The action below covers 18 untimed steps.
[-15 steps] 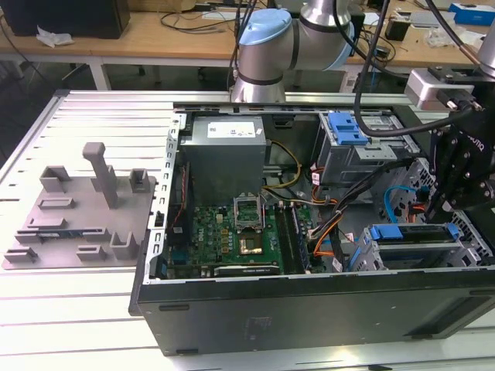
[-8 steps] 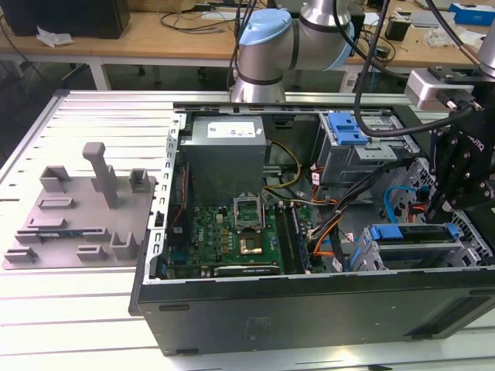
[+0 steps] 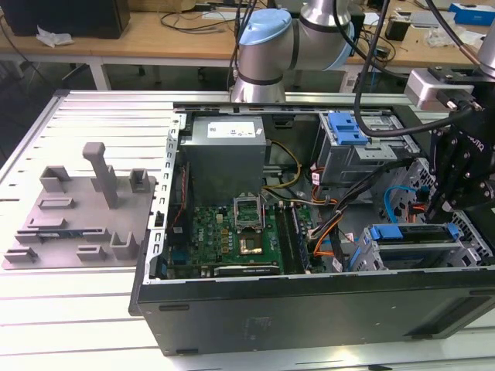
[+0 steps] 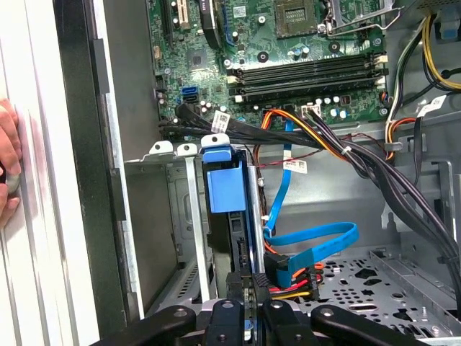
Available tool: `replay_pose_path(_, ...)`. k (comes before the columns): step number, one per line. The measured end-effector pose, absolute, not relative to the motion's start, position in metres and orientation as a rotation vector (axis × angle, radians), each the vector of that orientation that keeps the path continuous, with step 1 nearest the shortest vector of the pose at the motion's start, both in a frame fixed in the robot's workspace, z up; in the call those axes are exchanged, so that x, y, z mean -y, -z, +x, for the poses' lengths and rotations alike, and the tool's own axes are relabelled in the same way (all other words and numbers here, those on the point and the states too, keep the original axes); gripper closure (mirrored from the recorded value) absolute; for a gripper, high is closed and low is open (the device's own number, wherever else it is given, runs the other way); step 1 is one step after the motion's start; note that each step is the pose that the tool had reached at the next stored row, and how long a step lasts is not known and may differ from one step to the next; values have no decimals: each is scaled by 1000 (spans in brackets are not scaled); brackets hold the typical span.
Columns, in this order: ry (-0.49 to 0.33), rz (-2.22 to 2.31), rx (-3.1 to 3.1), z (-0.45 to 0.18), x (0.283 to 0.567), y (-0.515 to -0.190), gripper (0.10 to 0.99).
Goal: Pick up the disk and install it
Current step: 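Insert the first disk wire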
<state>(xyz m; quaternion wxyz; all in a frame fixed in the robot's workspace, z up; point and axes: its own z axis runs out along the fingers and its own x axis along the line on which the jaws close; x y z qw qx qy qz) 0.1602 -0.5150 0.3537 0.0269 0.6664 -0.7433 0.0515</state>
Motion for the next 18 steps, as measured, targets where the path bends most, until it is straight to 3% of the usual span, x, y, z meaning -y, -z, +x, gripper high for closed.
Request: replay_pose_path(18, -158, 2034, 2317, 161, 515, -352, 922)
